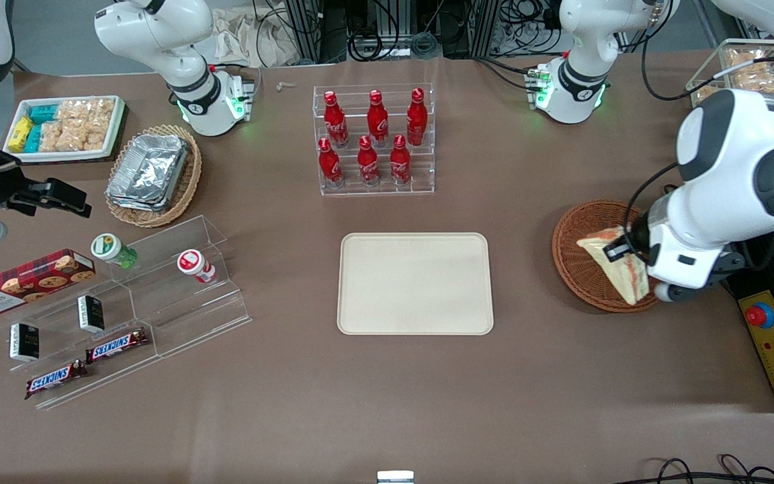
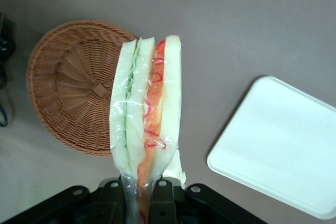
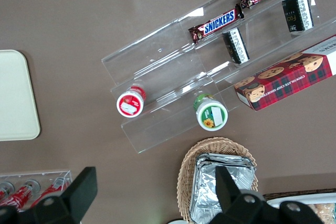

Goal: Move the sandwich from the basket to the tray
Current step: 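Carry the held sandwich with the left gripper over the cream tray, then lower the sandwich onto the tray and open the left gripper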

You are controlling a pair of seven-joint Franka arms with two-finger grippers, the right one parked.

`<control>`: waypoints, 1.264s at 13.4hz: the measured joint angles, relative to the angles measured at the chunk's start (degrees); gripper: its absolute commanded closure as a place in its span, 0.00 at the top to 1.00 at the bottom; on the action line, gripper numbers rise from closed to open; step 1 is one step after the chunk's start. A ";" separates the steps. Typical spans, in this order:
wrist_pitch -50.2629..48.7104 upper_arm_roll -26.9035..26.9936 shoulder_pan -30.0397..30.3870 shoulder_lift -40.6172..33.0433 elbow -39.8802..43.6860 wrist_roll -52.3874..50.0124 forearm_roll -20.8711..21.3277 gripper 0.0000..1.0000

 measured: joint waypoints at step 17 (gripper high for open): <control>8.34 -3.98 -16.17 21.26 5.13 0.52 5.61 0.00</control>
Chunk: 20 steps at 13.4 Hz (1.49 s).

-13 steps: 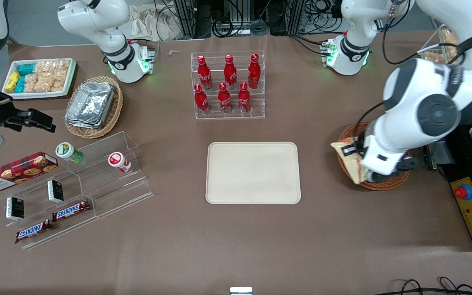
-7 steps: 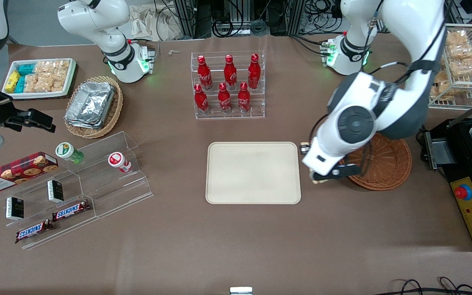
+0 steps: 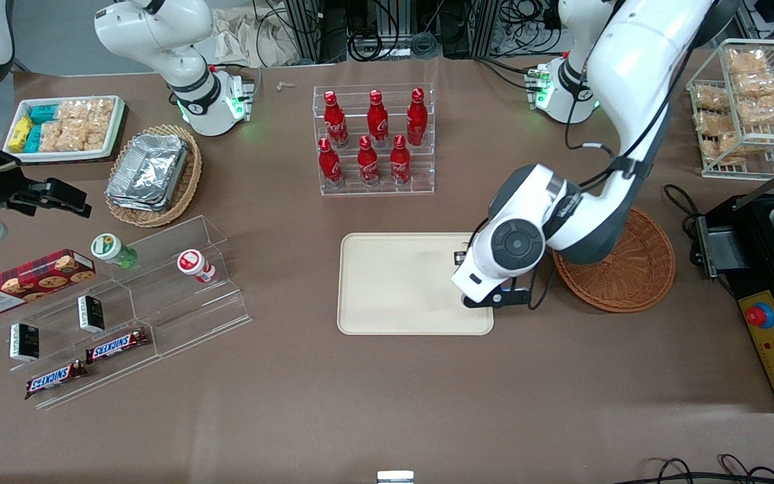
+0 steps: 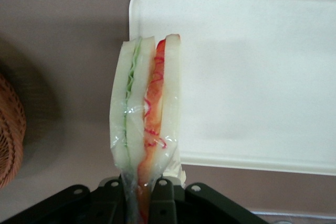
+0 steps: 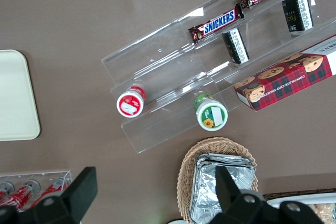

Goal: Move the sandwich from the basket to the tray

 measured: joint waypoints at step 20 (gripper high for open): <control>-1.60 1.03 0.98 0.53 2.89 5.69 5.63 1.00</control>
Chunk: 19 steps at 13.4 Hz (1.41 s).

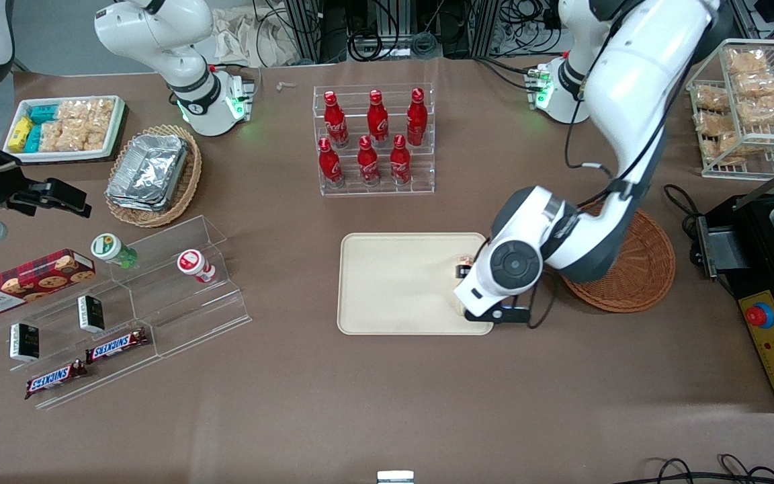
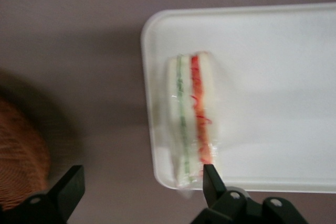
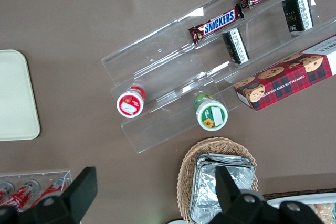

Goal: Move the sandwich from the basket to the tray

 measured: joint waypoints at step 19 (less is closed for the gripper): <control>-13.81 1.01 22.17 -20.85 0.12 26.19 1.42 1.00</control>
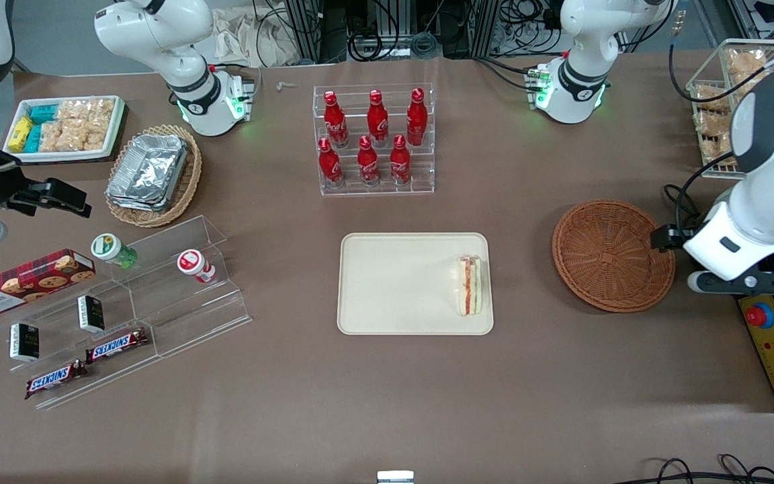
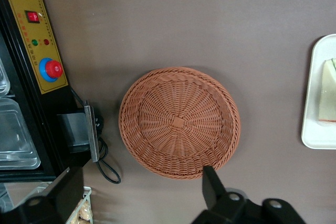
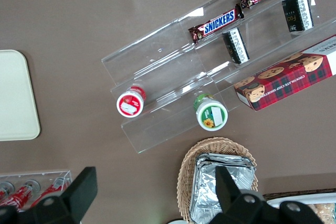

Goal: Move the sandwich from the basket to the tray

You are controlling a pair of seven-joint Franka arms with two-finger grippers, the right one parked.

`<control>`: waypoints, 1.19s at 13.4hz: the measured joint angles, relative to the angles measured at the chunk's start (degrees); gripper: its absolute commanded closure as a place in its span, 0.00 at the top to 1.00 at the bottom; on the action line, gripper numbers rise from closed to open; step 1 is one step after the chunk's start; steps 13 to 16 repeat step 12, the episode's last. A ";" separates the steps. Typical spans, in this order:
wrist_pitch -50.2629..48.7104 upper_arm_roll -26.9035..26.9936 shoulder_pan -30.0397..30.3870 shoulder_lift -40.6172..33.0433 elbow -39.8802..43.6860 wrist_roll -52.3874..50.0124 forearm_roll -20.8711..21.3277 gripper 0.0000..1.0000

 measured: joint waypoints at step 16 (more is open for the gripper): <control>0.01 18.87 -12.79 -2.71 0.04 1.77 -8.65 1.00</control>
